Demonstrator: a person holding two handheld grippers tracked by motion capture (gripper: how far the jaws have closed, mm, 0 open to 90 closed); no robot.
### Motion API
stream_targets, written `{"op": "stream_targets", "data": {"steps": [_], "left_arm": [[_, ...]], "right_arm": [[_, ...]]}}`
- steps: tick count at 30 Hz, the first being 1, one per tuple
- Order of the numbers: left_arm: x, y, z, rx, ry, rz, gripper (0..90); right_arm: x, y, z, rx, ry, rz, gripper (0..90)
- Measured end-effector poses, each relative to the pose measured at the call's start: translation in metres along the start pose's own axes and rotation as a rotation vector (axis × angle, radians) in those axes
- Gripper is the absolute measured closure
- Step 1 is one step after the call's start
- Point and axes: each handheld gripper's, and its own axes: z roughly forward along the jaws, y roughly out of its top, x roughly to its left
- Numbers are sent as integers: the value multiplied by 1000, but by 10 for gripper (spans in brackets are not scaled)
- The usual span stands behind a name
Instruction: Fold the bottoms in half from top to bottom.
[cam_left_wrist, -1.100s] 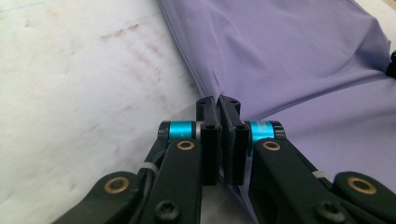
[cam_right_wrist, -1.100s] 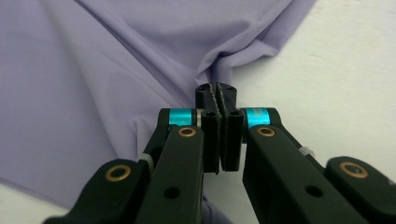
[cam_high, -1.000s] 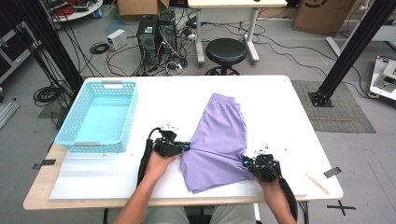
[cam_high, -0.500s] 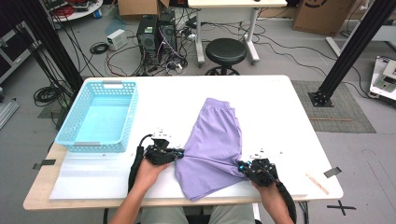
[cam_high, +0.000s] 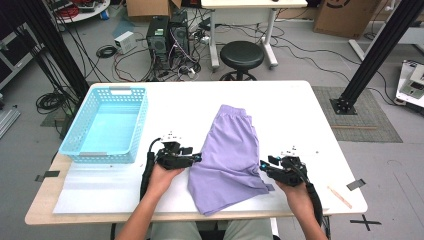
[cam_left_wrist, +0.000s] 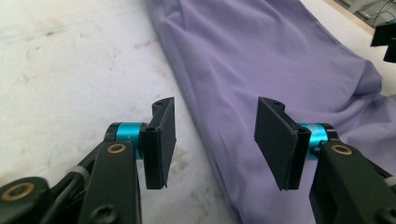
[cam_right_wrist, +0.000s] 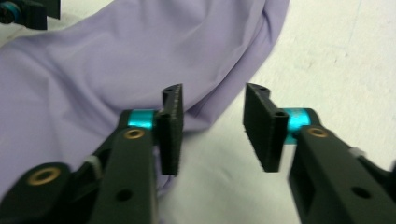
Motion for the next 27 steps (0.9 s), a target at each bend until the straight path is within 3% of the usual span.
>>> {"op": "stream_targets", "data": {"steps": [3,7,12,14,16,18,20,23,27], "left_arm": [[-1,5,10,21,14,2,478],[-6,15,24,26,21,38,477],[-3,20,43,73,55,37,475],[-3,24,46,86,63,46,516],[-5,26,49,103,77,77,597],[-9,26,51,116,105,117,772],[-8,27,52,119,93,109,867],[-7,30,54,113,120,105,874],[-4,35,61,96,152,94,874]], "right_arm": [[-7,8,11,-15,-12,9,512],[-15,19,30,6,-29,14,505],[-21,28,53,55,-32,16,505],[-24,31,60,69,-46,19,512],[-27,35,67,89,-45,18,592],[-30,36,73,84,-33,-7,719],[-33,39,74,93,2,12,880],[-31,46,78,109,-33,-31,897],[-30,52,85,87,-90,-65,898]]}}
